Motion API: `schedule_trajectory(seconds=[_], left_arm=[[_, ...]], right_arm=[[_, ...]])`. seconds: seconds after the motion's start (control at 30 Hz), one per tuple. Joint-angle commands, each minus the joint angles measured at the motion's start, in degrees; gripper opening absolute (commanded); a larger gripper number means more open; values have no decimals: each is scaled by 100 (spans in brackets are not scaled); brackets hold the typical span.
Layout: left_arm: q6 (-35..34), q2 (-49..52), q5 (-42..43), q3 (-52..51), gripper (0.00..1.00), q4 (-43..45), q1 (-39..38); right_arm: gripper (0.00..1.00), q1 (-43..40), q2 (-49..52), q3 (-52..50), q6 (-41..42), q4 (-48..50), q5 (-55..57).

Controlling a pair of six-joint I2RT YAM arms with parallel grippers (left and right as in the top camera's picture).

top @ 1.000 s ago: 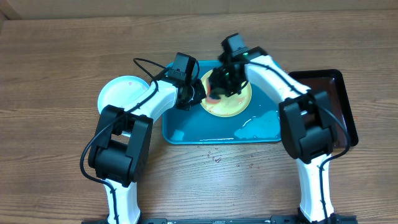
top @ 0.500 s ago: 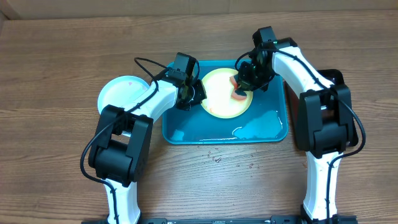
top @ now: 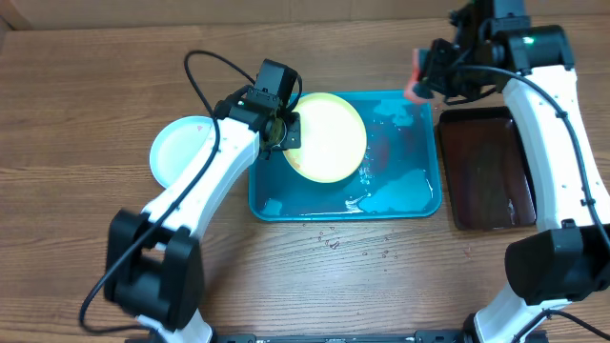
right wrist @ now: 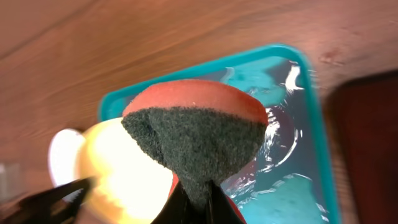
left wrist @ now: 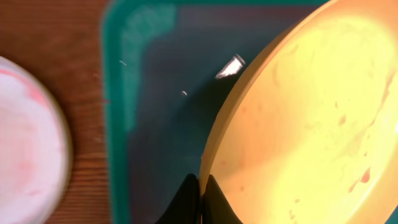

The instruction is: Clean dirty plates on tray and stack at the side

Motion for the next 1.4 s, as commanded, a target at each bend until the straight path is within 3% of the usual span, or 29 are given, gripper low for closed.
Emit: schedule_trajectory(seconds=[0.0,0.37,0.7,1.37], left_arm=[[452,-501,-1519,133,4,-57,-306],[520,-601,-4874,131,4,107,-1617],[516,-573,-6728,131,4,393,-2190],[533,-573,-7420,131,4,409,-2411]], right_arm=[[4,-153,136,-15,-63,-61,221],[4,-236,136,-17,-66,-50,271],[4,-236,136,-17,-66,-57,289],[4,-229,136,-17,-66,-118,289]])
